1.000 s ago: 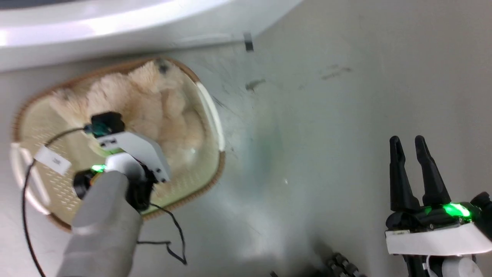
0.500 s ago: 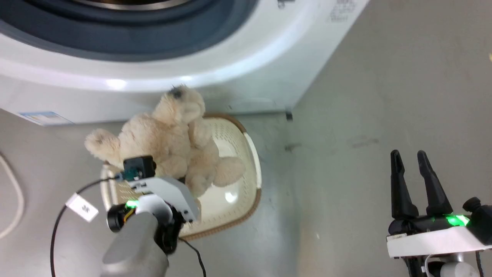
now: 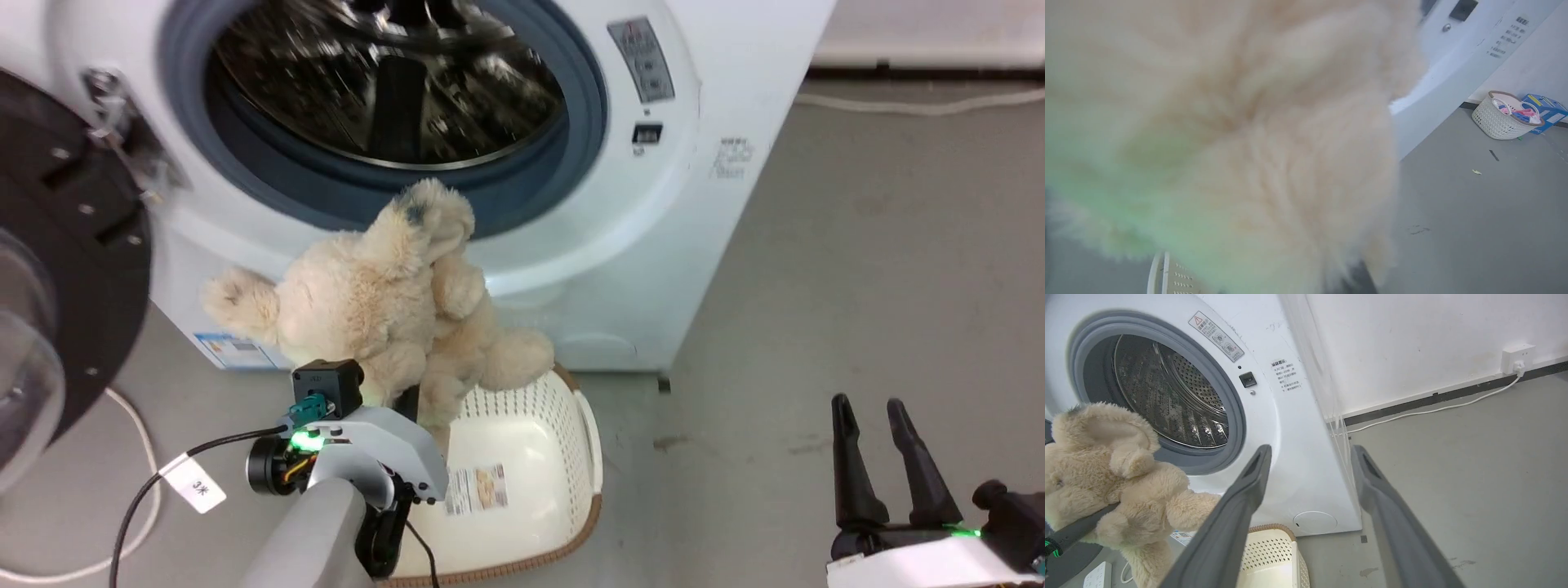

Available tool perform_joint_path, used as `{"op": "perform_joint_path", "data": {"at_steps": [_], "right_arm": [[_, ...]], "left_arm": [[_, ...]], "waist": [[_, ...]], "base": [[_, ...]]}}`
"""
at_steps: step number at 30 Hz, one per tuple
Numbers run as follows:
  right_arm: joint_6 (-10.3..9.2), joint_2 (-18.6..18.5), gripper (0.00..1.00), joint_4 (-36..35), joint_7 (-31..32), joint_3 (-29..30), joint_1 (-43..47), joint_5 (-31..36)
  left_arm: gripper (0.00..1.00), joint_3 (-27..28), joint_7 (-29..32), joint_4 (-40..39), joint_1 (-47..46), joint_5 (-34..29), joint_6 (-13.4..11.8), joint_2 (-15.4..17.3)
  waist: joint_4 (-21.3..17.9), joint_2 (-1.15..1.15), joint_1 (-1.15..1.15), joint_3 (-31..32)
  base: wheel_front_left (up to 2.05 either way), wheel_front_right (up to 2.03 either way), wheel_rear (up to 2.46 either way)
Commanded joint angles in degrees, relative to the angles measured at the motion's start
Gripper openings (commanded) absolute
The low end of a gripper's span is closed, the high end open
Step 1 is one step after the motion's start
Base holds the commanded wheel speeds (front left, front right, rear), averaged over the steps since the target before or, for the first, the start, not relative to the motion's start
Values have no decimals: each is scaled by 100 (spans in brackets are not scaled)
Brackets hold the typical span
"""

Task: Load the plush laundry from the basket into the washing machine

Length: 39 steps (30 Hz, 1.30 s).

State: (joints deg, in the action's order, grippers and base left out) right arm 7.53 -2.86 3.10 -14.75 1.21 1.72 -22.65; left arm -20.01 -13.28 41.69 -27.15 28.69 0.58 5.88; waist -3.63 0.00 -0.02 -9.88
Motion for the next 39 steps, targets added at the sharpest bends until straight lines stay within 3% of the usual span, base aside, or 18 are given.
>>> {"op": "perform_joint_path", "data": {"at_steps": [1,8,16,39], "right_arm": [[-4,-1,100,28,-25,3,90,30],[-4,-1,100,27,-25,-8,159,37],[-4,-1,100,-75,-25,17,126,81],[-4,-1,100,-421,-25,-74,-388,113]], "left_arm": [[0,-31,-104,-232,64,-123,-37,74],[0,15,-164,-656,30,-364,-67,202],[0,12,-171,-838,-398,-672,73,354],[0,408,-172,157,-2614,-607,326,580]], "waist": [[81,0,2,244],[67,0,2,370],[-10,0,2,149],[-401,0,2,-1379]], "base": [[0,0,0],[0,0,0],[0,0,0],[0,0,0]]}}
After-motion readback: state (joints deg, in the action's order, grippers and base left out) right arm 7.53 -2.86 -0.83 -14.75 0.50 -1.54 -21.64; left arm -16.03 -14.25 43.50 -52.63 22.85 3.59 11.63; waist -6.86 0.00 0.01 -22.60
